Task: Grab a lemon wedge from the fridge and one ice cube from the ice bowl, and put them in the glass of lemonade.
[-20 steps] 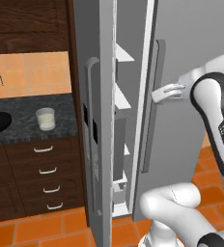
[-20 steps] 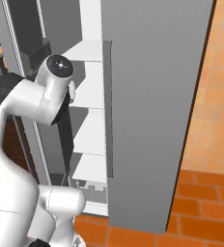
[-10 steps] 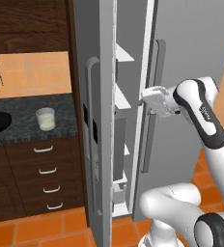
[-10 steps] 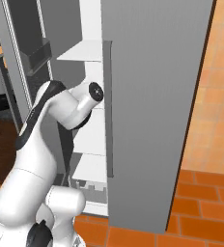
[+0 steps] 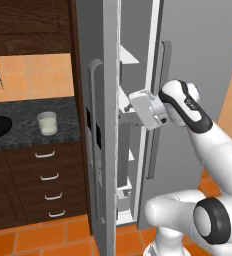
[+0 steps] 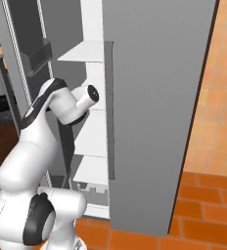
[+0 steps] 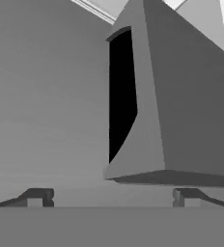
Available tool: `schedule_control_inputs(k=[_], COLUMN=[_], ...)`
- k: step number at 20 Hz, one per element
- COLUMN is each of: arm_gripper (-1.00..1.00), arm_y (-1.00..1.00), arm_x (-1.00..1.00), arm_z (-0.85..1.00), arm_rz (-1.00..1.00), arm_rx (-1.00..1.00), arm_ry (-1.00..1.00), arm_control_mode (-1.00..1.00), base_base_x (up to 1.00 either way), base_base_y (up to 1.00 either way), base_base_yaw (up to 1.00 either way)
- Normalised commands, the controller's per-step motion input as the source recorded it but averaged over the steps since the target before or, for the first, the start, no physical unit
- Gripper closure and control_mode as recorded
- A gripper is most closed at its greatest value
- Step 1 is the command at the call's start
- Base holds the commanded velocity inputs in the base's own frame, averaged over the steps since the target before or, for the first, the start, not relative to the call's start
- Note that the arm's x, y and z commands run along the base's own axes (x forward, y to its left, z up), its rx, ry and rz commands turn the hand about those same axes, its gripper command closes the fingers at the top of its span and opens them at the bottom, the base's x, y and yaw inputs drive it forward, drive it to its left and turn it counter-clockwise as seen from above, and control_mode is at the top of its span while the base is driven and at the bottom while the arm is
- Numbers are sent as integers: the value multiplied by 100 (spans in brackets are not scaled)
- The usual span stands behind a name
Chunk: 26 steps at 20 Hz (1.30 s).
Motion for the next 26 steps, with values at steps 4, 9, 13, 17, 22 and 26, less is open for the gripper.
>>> schedule_control_inputs(k=[4, 9, 13, 17, 22, 26], arm_gripper=[-100, -100, -100, -100, -100, -100], arm_y=[84, 96, 91, 15, -81, -95], arm_x=[0, 0, 0, -20, -80, -61], arm_z=[-36, -24, -3, 19, 46, 64], arm_rz=[0, 0, -1, -2, 0, 0], arm_rx=[1, 1, 0, 0, -1, -19], arm_ry=[1, 0, -1, 0, -4, -8], arm_control_mode=[-100, -100, -100, -100, -100, -100], base_base_x=[0, 0, 0, 0, 0, 0], base_base_y=[0, 0, 0, 0, 0, 0], base_base_yaw=[0, 0, 0, 0, 0, 0])
